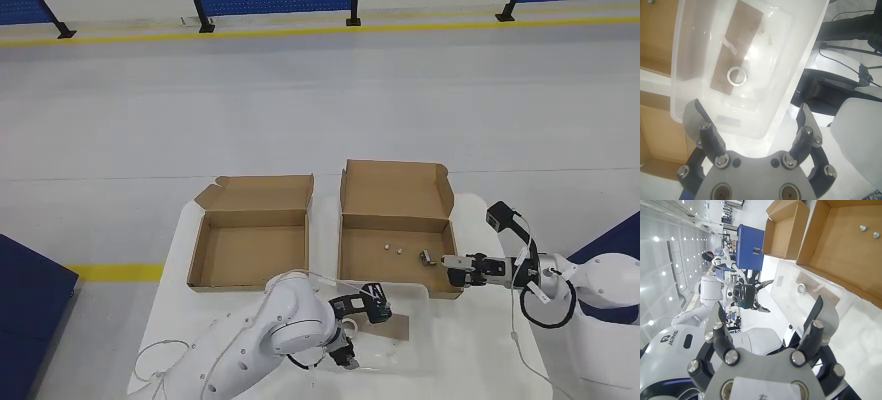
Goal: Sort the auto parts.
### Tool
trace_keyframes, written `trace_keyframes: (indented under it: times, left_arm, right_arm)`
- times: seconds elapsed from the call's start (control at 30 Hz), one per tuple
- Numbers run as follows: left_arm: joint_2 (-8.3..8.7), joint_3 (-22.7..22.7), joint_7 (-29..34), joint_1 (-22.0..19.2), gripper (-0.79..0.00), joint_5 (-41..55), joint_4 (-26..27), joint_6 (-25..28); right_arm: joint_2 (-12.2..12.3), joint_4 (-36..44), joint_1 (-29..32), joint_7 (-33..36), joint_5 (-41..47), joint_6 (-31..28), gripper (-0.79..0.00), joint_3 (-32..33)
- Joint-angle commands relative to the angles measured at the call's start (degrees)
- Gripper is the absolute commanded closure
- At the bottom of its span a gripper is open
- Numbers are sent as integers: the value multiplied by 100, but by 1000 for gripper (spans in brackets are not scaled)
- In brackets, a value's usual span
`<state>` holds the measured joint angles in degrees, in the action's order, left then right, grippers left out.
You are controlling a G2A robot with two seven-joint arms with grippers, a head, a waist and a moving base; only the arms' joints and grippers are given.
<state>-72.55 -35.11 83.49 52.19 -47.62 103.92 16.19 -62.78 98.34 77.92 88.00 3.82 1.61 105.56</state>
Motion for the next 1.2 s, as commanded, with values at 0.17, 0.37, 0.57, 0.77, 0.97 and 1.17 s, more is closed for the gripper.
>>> trace_keyframes:
  times: [0.17, 0.37, 0.57, 0.77, 0.97, 1.17]
  left_arm:
    - [-103, 293, -469, -92, -785, -121, -367, 76]
    - [-212, 487, -451, -301, -785, -284, -670, -137]
    - [-209, 490, -522, -280, -785, -332, -689, -134]
    - [-220, 537, -586, -261, -425, -567, -766, -159]
    - [-281, 593, -612, -335, -314, -679, -876, -268]
    - [-310, 626, -556, -345, -296, -781, -956, -297]
  right_arm:
    - [0, 0, 0, 0, 1, 0, -785, 0]
    - [0, 0, 0, 0, 1, 0, -785, 0]
    - [0, 0, 0, 0, 1, 0, -785, 0]
    - [0, 0, 0, 0, 1, 0, -785, 0]
    - [0, 0, 0, 0, 1, 0, -785, 0]
    - [0, 0, 0, 0, 1, 0, -785, 0]
